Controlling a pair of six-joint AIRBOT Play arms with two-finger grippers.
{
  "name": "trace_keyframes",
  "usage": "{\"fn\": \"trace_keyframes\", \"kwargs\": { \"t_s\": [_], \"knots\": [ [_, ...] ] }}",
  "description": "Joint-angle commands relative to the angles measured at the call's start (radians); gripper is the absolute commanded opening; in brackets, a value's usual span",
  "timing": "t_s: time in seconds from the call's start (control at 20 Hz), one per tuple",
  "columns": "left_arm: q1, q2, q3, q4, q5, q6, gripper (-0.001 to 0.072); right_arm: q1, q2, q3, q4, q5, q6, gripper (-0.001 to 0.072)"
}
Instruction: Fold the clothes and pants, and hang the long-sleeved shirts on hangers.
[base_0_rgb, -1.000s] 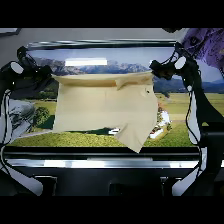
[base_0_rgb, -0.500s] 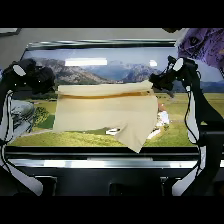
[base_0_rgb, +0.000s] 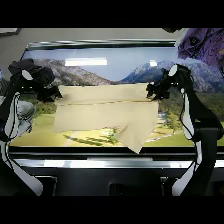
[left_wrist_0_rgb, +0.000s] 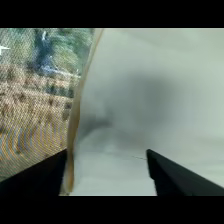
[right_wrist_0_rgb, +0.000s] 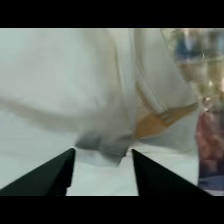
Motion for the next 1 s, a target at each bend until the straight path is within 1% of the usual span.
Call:
{"fn": "trace_keyframes", "kwargs": {
  "t_s": [0.0, 0.1, 0.15, 0.2, 0.25, 0.3, 0.35, 0.45, 0.55, 0.65, 0.75, 0.8, 0.95],
  "knots": [
    [0.009, 0.023, 0.026, -0.003, -0.002, -0.002, 0.0714, -0.002, 0.019, 0.001, 0.027, 0.009, -0.042, 0.0567],
    [0.039, 0.072, 0.079, 0.002, -0.051, 0.012, 0.0714, -0.019, 0.088, 0.001, 0.005, 0.046, -0.160, 0.0561],
    [0.061, 0.113, 0.084, 0.010, -0.067, 0.018, 0.0714, -0.034, 0.132, 0.001, -0.024, 0.092, -0.234, 0.0561],
    [0.082, 0.153, 0.084, 0.026, -0.088, 0.029, 0.0714, -0.063, 0.174, -0.010, -0.020, 0.119, -0.259, 0.0560],
    [0.106, 0.193, 0.072, 0.050, -0.121, 0.047, 0.0713, -0.113, 0.222, -0.039, 0.041, 0.125, -0.281, 0.0559],
    [0.136, 0.238, 0.034, 0.060, -0.142, 0.042, 0.0713, -0.161, 0.271, -0.089, 0.093, 0.125, -0.319, 0.0553],
    [0.166, 0.287, -0.031, 0.056, -0.138, 0.031, 0.0713, -0.220, 0.331, -0.178, 0.163, 0.115, -0.341, 0.0550],
    [0.214, 0.416, -0.240, 0.057, -0.097, 0.031, 0.0713, -0.320, 0.451, -0.419, 0.278, 0.090, -0.390, 0.0550],
    [0.241, 0.560, -0.494, 0.056, -0.007, 0.009, 0.0713, -0.372, 0.564, -0.681, 0.338, 0.058, -0.435, 0.0550],
    [0.246, 0.678, -0.698, 0.056, 0.083, -0.024, 0.0713, -0.375, 0.653, -0.906, 0.362, -0.002, -0.467, 0.0550],
    [0.241, 0.745, -0.810, 0.056, 0.127, -0.055, 0.0713, -0.373, 0.705, -1.083, 0.447, -0.064, -0.502, 0.0550],
    [0.238, 0.759, -0.834, 0.056, 0.129, -0.060, 0.0713, -0.373, 0.716, -1.153, 0.488, -0.092, -0.521, 0.0550],
    [0.238, 0.759, -0.837, 0.056, 0.132, -0.060, 0.0712, -0.373, 0.716, -1.281, 0.568, -0.178, -0.566, 0.0549]
  ]
}}
